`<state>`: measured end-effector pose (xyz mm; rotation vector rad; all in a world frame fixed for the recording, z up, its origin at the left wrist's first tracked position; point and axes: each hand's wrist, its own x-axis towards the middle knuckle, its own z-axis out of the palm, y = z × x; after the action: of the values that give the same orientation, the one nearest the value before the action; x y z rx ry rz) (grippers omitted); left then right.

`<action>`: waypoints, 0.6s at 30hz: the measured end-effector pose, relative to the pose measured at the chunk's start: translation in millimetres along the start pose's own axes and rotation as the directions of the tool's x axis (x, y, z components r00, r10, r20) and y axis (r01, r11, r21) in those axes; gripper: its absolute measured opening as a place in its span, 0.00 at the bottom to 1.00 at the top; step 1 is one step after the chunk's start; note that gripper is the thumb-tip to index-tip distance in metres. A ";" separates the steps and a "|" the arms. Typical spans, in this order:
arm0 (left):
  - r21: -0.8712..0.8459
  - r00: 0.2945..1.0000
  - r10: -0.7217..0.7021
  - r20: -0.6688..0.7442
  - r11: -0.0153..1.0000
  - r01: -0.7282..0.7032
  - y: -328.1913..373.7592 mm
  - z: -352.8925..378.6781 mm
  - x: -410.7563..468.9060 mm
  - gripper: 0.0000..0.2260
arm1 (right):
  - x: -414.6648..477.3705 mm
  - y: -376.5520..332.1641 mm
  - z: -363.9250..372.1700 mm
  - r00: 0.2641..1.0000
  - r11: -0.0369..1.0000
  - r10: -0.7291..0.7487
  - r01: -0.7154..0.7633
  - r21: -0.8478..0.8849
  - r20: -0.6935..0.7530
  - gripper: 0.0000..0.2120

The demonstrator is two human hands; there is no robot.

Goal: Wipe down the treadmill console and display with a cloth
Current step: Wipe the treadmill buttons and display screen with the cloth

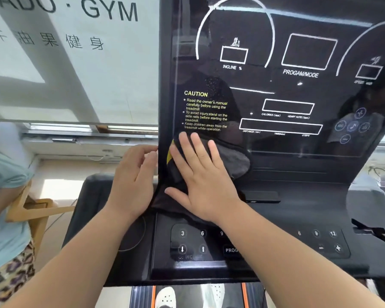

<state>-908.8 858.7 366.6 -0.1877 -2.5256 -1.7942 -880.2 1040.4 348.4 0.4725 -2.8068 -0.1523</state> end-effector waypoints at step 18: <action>0.054 0.990 0.140 0.012 0.989 -0.141 20.2 -5.0 2.8 0.24 | 77.3 68.9 -64.7 0.918 0.956 0.251 -0.286 -0.073 -0.308 0.42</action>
<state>-909.4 860.8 387.5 -0.3624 -2.4939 -1.6749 -951.6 1075.7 440.9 0.0691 -2.5167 -0.1700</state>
